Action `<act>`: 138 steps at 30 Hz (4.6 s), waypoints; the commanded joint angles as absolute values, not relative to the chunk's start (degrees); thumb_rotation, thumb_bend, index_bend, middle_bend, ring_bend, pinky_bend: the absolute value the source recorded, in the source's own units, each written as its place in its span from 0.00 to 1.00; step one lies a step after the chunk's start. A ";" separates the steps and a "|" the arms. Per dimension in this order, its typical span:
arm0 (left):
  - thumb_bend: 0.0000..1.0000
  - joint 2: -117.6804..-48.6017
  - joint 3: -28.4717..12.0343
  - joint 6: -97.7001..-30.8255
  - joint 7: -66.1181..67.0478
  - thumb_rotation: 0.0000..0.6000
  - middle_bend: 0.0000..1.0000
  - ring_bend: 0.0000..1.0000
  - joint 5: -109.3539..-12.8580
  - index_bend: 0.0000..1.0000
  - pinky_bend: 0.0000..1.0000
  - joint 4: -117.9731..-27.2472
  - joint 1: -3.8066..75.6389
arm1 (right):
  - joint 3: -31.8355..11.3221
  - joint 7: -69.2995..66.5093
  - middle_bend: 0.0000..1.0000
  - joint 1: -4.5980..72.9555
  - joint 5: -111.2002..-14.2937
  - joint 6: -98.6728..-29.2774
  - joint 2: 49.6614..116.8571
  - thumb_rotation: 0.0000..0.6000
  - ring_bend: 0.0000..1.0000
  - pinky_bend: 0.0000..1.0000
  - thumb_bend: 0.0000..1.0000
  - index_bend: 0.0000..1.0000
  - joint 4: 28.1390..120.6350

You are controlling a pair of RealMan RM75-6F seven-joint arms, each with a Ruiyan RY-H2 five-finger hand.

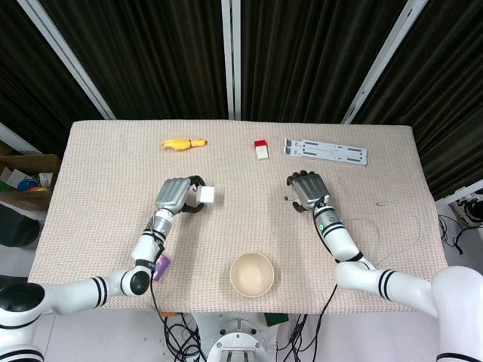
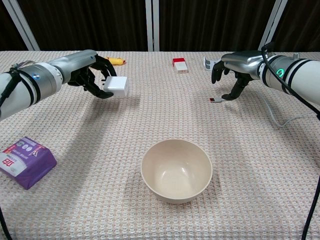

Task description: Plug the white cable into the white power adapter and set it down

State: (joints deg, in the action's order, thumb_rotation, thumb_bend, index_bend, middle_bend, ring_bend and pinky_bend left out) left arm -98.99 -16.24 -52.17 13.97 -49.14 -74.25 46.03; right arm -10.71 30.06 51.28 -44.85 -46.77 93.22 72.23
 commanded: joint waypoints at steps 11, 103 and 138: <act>0.24 -99.68 -15.93 -50.94 13.58 1.00 0.49 0.75 -48.76 0.55 0.96 -72.64 46.26 | -9.65 33.70 0.27 53.35 -43.26 -46.59 98.58 1.00 0.17 0.30 0.33 0.48 64.89; 0.24 -92.35 -18.94 -51.24 18.73 1.00 0.48 0.75 -41.74 0.55 0.96 -83.56 50.52 | -15.24 40.64 0.64 59.75 -40.54 -50.47 91.58 1.00 0.47 0.49 1.00 0.67 82.27; 0.23 -95.40 -19.48 -56.85 26.75 1.00 0.48 0.75 -34.99 0.55 0.96 -84.41 56.59 | -16.86 43.49 0.63 70.29 -25.72 -50.74 96.51 1.00 0.47 0.49 0.99 0.69 77.89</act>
